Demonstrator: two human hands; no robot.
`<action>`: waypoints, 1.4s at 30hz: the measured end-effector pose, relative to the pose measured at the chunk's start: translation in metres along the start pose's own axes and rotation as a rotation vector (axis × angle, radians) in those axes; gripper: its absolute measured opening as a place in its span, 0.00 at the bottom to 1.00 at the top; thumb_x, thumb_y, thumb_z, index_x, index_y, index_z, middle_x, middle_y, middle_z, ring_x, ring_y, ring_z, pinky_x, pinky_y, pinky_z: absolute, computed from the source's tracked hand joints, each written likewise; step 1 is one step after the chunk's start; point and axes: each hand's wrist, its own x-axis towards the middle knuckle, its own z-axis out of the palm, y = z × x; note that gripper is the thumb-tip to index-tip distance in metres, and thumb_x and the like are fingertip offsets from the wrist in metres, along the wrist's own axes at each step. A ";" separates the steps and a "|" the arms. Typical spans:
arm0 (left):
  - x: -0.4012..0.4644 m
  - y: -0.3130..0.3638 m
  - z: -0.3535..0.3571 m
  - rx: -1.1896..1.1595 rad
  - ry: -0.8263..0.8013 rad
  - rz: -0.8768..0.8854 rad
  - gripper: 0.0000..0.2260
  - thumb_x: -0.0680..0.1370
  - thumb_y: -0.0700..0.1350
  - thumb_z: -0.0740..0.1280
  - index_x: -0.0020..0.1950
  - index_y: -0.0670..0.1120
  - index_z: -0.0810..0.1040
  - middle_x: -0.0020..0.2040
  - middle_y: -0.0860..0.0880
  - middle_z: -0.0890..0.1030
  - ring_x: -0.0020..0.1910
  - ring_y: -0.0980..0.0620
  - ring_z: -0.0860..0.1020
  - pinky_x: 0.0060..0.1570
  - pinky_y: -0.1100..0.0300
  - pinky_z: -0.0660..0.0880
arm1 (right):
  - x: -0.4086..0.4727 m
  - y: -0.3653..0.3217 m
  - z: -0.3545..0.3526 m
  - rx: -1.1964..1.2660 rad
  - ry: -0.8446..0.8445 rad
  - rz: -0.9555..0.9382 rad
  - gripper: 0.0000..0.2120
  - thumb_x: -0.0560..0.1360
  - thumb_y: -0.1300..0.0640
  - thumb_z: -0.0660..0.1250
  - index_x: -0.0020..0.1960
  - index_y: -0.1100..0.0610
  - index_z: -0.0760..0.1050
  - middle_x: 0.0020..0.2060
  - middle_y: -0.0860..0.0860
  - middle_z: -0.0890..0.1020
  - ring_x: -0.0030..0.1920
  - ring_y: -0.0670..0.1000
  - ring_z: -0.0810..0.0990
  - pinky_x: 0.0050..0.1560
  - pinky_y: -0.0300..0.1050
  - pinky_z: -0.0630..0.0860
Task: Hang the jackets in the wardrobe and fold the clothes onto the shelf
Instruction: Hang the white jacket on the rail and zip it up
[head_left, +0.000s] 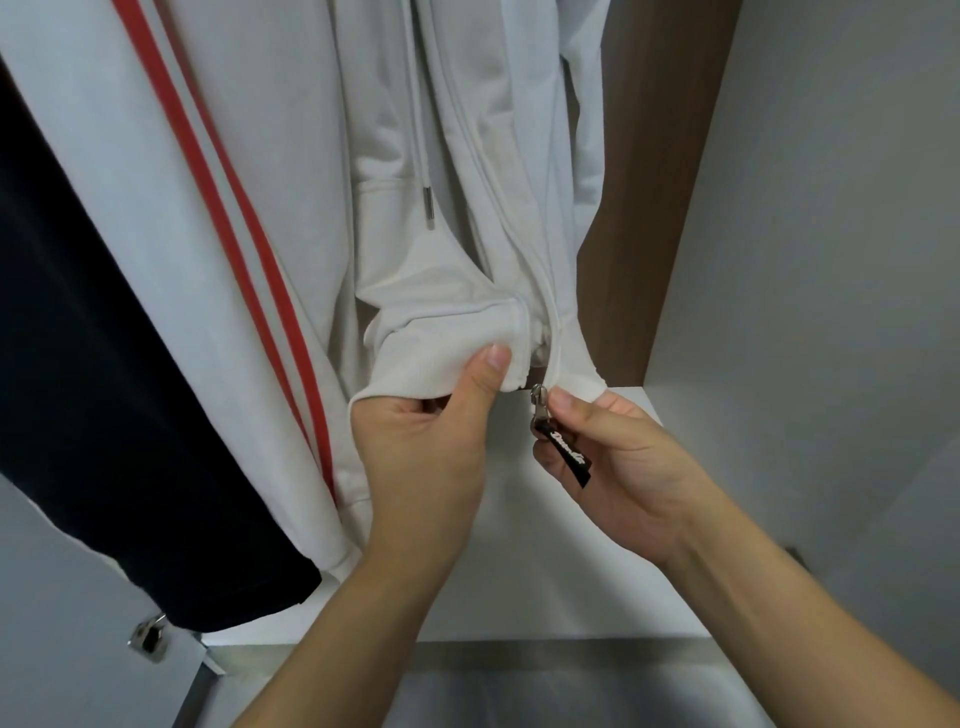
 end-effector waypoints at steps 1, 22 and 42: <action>0.000 0.000 0.000 -0.007 -0.003 -0.001 0.10 0.75 0.35 0.72 0.55 0.35 0.82 0.51 0.44 0.85 0.53 0.50 0.84 0.51 0.64 0.78 | 0.000 0.000 0.001 -0.001 0.005 -0.003 0.03 0.69 0.61 0.69 0.41 0.57 0.82 0.34 0.50 0.79 0.33 0.45 0.77 0.37 0.36 0.77; 0.007 -0.004 -0.010 0.268 -0.178 -0.088 0.10 0.77 0.40 0.72 0.36 0.45 0.80 0.29 0.54 0.80 0.29 0.55 0.77 0.30 0.64 0.73 | 0.005 0.009 0.005 0.028 0.156 -0.112 0.05 0.67 0.59 0.73 0.43 0.57 0.82 0.38 0.51 0.79 0.37 0.46 0.75 0.44 0.38 0.74; 0.019 0.000 -0.022 0.346 -0.426 -0.175 0.06 0.78 0.41 0.71 0.49 0.38 0.83 0.34 0.44 0.80 0.29 0.51 0.73 0.30 0.60 0.70 | 0.012 -0.009 0.000 -0.153 0.091 -0.060 0.09 0.66 0.56 0.73 0.43 0.56 0.74 0.35 0.50 0.74 0.35 0.46 0.68 0.39 0.38 0.67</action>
